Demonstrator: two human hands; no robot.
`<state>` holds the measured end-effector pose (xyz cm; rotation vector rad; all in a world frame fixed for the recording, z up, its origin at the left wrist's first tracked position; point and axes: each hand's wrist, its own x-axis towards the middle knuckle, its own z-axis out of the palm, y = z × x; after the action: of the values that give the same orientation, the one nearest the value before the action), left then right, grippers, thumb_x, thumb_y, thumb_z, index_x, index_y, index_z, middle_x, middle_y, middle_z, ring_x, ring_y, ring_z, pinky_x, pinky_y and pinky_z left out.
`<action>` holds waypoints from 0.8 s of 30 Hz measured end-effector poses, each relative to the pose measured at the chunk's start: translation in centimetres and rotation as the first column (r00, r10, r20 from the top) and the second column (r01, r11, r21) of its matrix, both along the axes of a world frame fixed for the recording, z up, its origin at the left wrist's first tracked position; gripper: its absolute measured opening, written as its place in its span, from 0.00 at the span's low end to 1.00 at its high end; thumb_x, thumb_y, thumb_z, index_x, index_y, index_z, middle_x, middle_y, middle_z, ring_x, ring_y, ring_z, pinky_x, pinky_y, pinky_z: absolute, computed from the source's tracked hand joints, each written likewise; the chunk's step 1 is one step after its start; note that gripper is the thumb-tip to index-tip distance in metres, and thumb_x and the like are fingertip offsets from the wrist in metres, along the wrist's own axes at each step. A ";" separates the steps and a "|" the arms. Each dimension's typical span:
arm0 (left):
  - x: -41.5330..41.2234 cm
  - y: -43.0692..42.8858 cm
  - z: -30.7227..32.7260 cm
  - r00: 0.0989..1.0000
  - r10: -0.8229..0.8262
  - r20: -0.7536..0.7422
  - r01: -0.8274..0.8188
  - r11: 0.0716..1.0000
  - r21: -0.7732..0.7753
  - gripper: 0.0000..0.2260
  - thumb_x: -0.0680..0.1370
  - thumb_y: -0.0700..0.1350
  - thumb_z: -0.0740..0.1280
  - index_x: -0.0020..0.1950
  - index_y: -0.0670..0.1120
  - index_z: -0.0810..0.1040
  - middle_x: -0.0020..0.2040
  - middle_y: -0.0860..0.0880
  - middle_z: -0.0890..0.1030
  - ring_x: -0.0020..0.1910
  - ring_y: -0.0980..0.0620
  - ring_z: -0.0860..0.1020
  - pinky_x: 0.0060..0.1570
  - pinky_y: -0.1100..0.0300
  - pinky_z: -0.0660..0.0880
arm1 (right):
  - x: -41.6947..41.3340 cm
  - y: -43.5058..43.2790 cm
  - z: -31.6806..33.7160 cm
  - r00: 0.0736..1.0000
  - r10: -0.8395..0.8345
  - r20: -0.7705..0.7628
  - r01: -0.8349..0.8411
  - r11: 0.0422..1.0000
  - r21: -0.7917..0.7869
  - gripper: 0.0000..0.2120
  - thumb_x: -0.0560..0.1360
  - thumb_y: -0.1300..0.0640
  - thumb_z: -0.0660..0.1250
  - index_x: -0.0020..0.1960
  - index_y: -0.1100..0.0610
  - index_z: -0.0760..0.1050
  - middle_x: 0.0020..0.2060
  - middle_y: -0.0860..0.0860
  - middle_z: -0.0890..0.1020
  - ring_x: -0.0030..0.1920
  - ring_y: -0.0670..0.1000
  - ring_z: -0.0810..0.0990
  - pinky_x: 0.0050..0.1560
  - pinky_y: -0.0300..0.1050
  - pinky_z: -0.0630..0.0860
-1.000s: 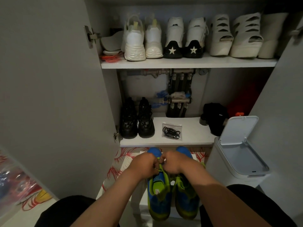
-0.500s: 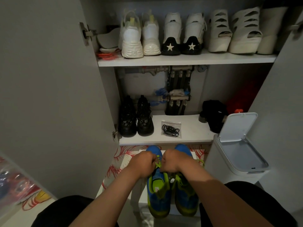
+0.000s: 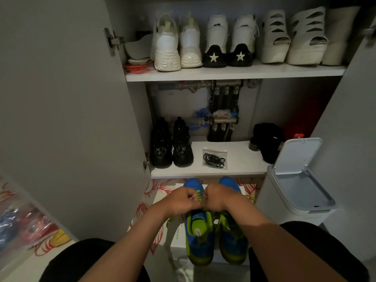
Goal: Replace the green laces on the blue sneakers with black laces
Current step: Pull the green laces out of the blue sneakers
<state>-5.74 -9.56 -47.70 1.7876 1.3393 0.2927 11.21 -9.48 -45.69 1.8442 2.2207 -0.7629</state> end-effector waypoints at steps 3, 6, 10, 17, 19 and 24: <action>-0.7 0.2 0.2 0.963 -0.101 -0.250 0.114 0.993 0.037 0.09 0.72 0.56 0.73 0.45 0.52 0.82 0.42 0.52 0.82 0.45 0.52 0.80 0.48 0.54 0.77 | 0.0 0.0 -0.2 1.000 0.014 -0.010 -0.014 1.000 -0.001 0.13 0.73 0.48 0.71 0.53 0.56 0.81 0.51 0.54 0.82 0.52 0.53 0.81 0.54 0.50 0.80; -0.6 0.0 1.0 0.974 -0.073 -0.214 0.090 0.993 0.070 0.06 0.77 0.49 0.70 0.48 0.50 0.86 0.47 0.50 0.85 0.50 0.51 0.81 0.54 0.54 0.77 | 0.1 0.0 -0.3 1.000 0.014 -0.020 -0.014 1.000 -0.001 0.13 0.74 0.49 0.71 0.53 0.55 0.82 0.51 0.53 0.83 0.52 0.53 0.81 0.55 0.49 0.80; -0.3 0.3 3.3 0.932 0.308 0.193 -0.291 0.950 -0.110 0.08 0.78 0.40 0.64 0.43 0.46 0.81 0.36 0.52 0.79 0.34 0.54 0.75 0.33 0.62 0.68 | 0.4 0.0 -0.5 1.000 -0.004 -0.030 0.004 1.000 0.011 0.12 0.73 0.50 0.71 0.53 0.55 0.82 0.51 0.52 0.84 0.51 0.53 0.82 0.55 0.52 0.81; -0.5 -0.1 3.4 0.936 0.266 0.230 -0.226 0.956 -0.188 0.09 0.78 0.49 0.67 0.40 0.49 0.79 0.31 0.53 0.77 0.29 0.57 0.73 0.31 0.63 0.66 | -0.3 0.1 -0.5 0.993 0.030 -0.116 -0.017 0.993 0.113 0.05 0.70 0.53 0.73 0.43 0.48 0.77 0.43 0.48 0.80 0.48 0.53 0.81 0.48 0.48 0.79; -0.4 -0.2 3.0 0.952 0.218 0.216 -0.197 0.974 -0.112 0.07 0.77 0.50 0.71 0.42 0.48 0.84 0.36 0.52 0.83 0.34 0.60 0.77 0.37 0.66 0.72 | -0.4 0.1 -0.5 0.993 0.019 -0.117 -0.004 0.991 0.131 0.05 0.72 0.52 0.71 0.41 0.53 0.80 0.42 0.51 0.83 0.46 0.54 0.82 0.48 0.50 0.80; -0.5 0.2 3.1 0.819 0.439 0.370 -0.432 0.895 -0.107 0.09 0.79 0.46 0.68 0.39 0.48 0.81 0.33 0.57 0.79 0.28 0.62 0.73 0.28 0.68 0.68 | -0.1 0.1 -0.8 0.987 0.011 -0.160 0.012 0.990 0.143 0.06 0.72 0.52 0.72 0.44 0.55 0.83 0.42 0.49 0.85 0.46 0.50 0.83 0.49 0.47 0.81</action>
<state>-6.26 -9.34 -44.61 1.2934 1.4356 0.8379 11.10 -9.34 -46.47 1.9098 2.4343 -0.7979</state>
